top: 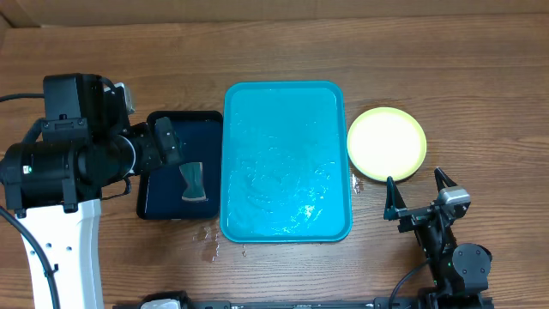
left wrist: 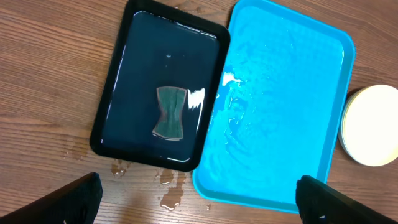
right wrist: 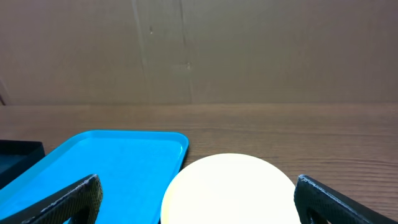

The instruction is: Clean dirty plates on tray and stack at the side

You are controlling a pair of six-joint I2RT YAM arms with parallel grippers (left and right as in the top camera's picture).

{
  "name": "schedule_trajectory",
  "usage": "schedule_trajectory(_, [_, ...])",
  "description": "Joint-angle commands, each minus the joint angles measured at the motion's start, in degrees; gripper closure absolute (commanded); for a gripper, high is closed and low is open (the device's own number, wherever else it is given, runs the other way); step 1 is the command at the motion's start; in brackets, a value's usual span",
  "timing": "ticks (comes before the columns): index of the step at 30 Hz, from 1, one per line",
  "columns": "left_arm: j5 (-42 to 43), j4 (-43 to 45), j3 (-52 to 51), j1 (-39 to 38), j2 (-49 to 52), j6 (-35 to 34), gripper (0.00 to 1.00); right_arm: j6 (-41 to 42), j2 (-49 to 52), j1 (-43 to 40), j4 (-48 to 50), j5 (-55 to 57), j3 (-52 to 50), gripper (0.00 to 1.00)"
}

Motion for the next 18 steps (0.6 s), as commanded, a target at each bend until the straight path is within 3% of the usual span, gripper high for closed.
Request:
schedule_trajectory(1, [-0.2, 0.1, 0.1, -0.1, 0.4, -0.6, 0.00, 0.2, 0.1, -0.4, 0.3, 0.5, -0.6, 0.00])
schedule_trajectory(18, [-0.4, 0.1, -0.1, -0.1, -5.5, -0.6, 0.00, 0.2, 0.1, -0.4, 0.3, 0.5, -0.6, 0.00])
